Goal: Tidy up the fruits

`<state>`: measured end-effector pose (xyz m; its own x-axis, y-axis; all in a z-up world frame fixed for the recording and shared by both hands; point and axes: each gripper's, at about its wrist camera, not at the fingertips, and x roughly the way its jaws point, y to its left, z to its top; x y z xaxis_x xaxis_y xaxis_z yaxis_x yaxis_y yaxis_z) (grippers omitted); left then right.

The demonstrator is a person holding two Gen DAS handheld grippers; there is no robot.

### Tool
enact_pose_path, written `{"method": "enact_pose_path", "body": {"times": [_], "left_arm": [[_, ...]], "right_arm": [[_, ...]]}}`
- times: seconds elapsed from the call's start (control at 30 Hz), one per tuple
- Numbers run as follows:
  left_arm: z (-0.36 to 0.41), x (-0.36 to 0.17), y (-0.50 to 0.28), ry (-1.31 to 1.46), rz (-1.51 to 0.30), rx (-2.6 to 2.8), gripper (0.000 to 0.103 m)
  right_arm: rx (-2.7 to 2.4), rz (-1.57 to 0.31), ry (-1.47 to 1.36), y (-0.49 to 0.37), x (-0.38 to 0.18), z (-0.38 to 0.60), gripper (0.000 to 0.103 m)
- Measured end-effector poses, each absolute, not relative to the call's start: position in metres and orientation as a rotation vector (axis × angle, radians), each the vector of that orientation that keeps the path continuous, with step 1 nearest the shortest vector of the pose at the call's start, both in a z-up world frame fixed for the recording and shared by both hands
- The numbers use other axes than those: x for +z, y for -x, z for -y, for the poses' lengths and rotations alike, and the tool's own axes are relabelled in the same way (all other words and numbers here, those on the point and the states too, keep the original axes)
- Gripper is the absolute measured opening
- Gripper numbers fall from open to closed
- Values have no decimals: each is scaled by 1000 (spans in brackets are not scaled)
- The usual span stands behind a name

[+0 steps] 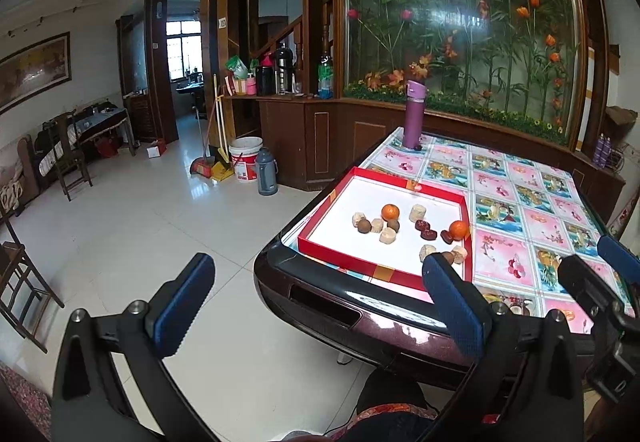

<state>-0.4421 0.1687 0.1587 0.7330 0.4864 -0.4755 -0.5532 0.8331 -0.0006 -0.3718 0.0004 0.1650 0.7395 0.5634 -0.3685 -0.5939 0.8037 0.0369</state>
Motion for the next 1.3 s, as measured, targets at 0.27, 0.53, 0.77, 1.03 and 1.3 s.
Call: {"method": "enact_pose_path", "body": {"times": [0.27, 0.53, 0.77, 1.03, 1.3], "left_arm": [[-167, 160, 440, 135, -496, 545, 103], [-163, 167, 445, 110, -493, 514, 103], [-162, 168, 443, 108, -495, 500, 103], [-160, 168, 442, 113, -495, 497, 103], [-161, 168, 444, 92, -487, 509, 103]], "right_arm": [[632, -398, 55, 364, 164, 2, 80], [629, -373, 62, 376, 166, 3, 80], [627, -367, 59, 375, 167, 6, 80], [634, -374, 69, 379, 166, 2, 80], [652, -371, 88, 380, 167, -7, 80]]}}
